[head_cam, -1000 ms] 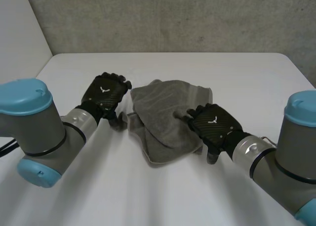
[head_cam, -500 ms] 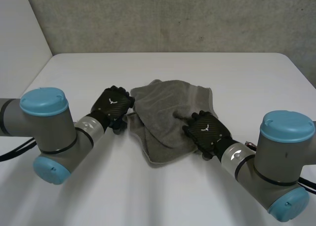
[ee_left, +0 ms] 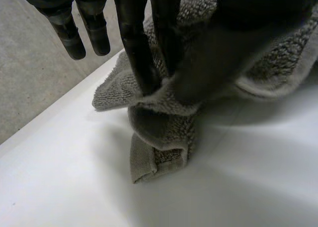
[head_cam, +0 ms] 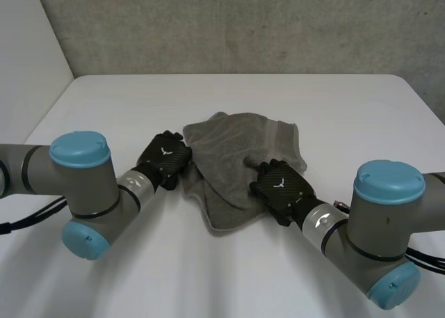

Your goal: Fold the towel.

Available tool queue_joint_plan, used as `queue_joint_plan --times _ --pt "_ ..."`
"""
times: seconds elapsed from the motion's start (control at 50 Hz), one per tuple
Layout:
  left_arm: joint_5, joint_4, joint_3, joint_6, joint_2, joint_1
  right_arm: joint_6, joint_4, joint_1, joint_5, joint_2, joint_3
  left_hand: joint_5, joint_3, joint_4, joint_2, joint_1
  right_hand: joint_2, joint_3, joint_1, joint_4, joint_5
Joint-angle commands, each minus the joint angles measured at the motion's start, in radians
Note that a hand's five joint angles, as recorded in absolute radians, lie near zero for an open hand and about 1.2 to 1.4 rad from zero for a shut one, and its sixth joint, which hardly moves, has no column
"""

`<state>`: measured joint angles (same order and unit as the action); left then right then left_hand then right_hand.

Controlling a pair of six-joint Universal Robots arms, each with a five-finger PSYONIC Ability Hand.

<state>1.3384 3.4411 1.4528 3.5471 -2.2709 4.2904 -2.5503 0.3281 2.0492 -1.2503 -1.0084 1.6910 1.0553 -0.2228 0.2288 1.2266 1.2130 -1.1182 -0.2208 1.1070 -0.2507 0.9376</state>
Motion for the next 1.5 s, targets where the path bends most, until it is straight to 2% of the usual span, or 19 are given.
queue_joint_plan --times 0.02,0.14,0.26,0.3,0.42,0.58,0.72,0.8,0.84,0.9,0.94,1.06,1.18,1.22,1.24,1.26,1.32,1.4,1.5 --pt "0.004 0.001 -0.009 0.0 0.001 0.0 0.001 0.029 0.008 0.0 0.025 -0.019 0.166 0.048 -0.054 0.17 0.183 -0.278 0.046 0.289 0.076 0.284" --pt "0.018 -0.007 -0.009 -0.014 0.037 0.012 -0.015 0.002 -0.01 -0.011 -0.027 -0.039 0.166 0.048 -0.054 0.17 0.183 -0.278 0.046 0.289 0.076 0.284" --pt "0.028 -0.077 0.043 -0.036 0.232 0.032 -0.133 -0.124 -0.103 -0.001 -0.269 -0.051 0.166 0.048 -0.054 0.17 0.183 -0.278 0.046 0.289 0.076 0.284" --pt "0.025 -0.099 0.063 -0.063 0.286 0.035 -0.177 -0.232 -0.132 0.026 -0.364 -0.074 0.166 0.048 -0.054 0.17 0.183 -0.278 0.046 0.289 0.076 0.284" --pt "0.018 -0.134 0.138 -0.195 0.479 0.034 -0.183 -0.419 -0.156 0.111 -0.466 -0.102 0.166 0.048 -0.054 0.17 0.183 -0.278 0.046 0.289 0.076 0.284" --pt "0.016 -0.186 0.219 -0.249 0.643 0.037 -0.157 -0.638 -0.239 0.212 -0.547 -0.12 0.166 0.048 -0.054 0.17 0.183 -0.278 0.046 0.289 0.076 0.284" --pt "0.002 -0.255 0.238 -0.247 0.686 0.04 0.011 -0.765 -0.264 0.239 -0.553 -0.14 0.166 0.048 -0.054 0.17 0.183 -0.278 0.046 0.289 0.076 0.284" --pt "-0.011 -0.249 0.219 -0.247 0.656 0.048 0.062 -0.755 -0.261 0.235 -0.501 -0.157 0.166 0.048 -0.054 0.17 0.183 -0.278 0.046 0.289 0.076 0.284" --pt "-0.016 -0.246 0.208 -0.244 0.602 0.052 0.085 -0.73 -0.242 0.224 -0.388 -0.216 0.166 0.048 -0.054 0.17 0.183 -0.278 0.046 0.289 0.076 0.284" --pt "-0.016 -0.24 0.135 -0.237 0.461 0.054 0.087 -0.715 -0.224 0.221 -0.337 -0.254 0.166 0.048 -0.054 0.17 0.183 -0.278 0.046 0.289 0.076 0.284" --pt "-0.009 -0.247 0.023 -0.221 0.326 0.055 0.091 -0.677 -0.181 0.191 -0.233 -0.344 0.166 0.048 -0.054 0.17 0.183 -0.278 0.046 0.289 0.076 0.284" --pt "0.004 -0.241 -0.233 -0.18 0.18 0.081 0.09 -0.54 -0.159 0.1 -0.128 -0.574 0.166 0.048 -0.054 0.17 0.183 -0.278 0.046 0.289 0.076 0.284" --pt "0.041 -0.204 -0.416 -0.218 0.197 0.072 -0.041 -0.313 -0.136 0.023 -0.2 -0.771 0.166 0.048 -0.054 0.17 0.183 -0.278 0.046 0.289 0.076 0.284" --pt "0.059 -0.035 -0.419 -0.269 0.316 0.061 -0.231 -0.061 -0.136 0.014 -0.307 -0.734 0.166 0.048 -0.054 0.17 0.183 -0.278 0.046 0.289 0.076 0.284" --pt "0.059 -0.034 -0.419 -0.269 0.317 0.061 -0.232 -0.06 -0.136 0.014 -0.308 -0.734 0.166 0.048 -0.054 0.17 0.183 -0.278 0.046 0.289 0.076 0.284" --pt "0.064 0.077 -0.372 -0.305 0.405 0.071 -0.298 0.015 -0.147 0.023 -0.337 -0.691 0.166 0.048 -0.054 0.17 0.183 -0.278 0.046 0.289 0.076 0.284" --pt "0.059 0.231 -0.277 -0.374 0.508 0.089 -0.312 -0.015 -0.167 0.052 -0.343 -0.628 0.166 0.048 -0.054 0.17 0.183 -0.278 0.046 0.289 0.076 0.284" --pt "0.051 0.237 -0.215 -0.395 0.514 0.132 -0.269 -0.124 -0.167 0.063 -0.341 -0.571 0.166 0.048 -0.054 0.17 0.183 -0.278 0.046 0.289 0.076 0.284" --pt "0.01 0.216 -0.076 -0.39 0.502 0.201 -0.086 -0.23 -0.167 0.057 -0.334 -0.418 0.166 0.048 -0.054 0.17 0.183 -0.278 0.046 0.289 0.076 0.284"
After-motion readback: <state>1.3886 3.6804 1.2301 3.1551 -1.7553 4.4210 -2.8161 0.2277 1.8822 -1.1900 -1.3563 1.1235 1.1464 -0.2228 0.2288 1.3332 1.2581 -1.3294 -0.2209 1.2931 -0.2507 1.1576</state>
